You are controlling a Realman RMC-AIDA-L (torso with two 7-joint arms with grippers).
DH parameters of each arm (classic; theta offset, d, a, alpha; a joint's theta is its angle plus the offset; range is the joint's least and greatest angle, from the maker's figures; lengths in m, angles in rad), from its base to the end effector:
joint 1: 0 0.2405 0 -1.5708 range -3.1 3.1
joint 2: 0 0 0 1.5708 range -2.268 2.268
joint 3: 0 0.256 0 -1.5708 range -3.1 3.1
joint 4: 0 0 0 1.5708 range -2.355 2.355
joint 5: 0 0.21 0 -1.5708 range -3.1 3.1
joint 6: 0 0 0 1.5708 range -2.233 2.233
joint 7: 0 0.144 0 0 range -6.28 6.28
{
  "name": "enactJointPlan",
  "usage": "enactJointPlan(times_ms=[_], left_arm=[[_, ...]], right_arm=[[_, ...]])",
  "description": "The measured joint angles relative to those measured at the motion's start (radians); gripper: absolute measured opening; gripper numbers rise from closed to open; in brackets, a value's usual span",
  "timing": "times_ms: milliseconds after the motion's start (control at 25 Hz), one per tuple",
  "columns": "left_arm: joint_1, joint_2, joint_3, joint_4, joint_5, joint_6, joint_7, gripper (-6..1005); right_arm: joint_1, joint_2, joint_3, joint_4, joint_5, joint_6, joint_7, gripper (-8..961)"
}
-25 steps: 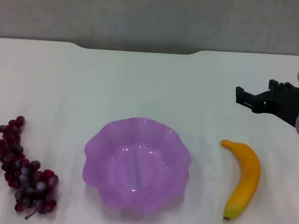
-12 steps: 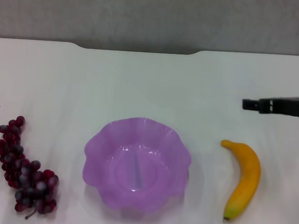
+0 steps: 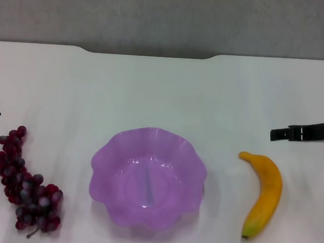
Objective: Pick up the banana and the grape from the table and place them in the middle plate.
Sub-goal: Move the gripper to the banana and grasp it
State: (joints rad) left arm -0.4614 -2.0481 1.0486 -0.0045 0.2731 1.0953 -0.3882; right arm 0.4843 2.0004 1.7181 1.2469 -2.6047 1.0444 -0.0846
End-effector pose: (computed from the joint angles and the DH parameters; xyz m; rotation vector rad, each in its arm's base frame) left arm -0.3815 0.3270 0.0234 -1.4303 -0.7787 -0.6584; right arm 0.2374 0.3965 0.0281 -1.9708 1.3397 -0.0331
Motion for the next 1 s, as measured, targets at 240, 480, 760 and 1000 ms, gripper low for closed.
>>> enactJointPlan(times_ms=[240,480,760,1000], left_arm=[[-0.001,0.000,0.001,0.000,0.000,-0.002,0.007,876],[-0.003,0.000,0.001,0.000,0.000,-0.012,0.004,876],[-0.006,-0.002,0.001,-0.001,0.000,-0.014,0.009,876],[-0.008,-0.003,0.003,-0.001,0.000,-0.016,0.009,876]], right_arm=[[0.002,0.000,0.029,-0.066,-0.001,0.008,-0.005,880],[0.017,-0.001,0.034,-0.148,-0.001,-0.012,-0.026,879],[0.046,0.002,0.020,-0.211,0.008,-0.059,-0.047,879],[0.075,0.004,-0.003,-0.282,0.012,-0.092,-0.053,879]])
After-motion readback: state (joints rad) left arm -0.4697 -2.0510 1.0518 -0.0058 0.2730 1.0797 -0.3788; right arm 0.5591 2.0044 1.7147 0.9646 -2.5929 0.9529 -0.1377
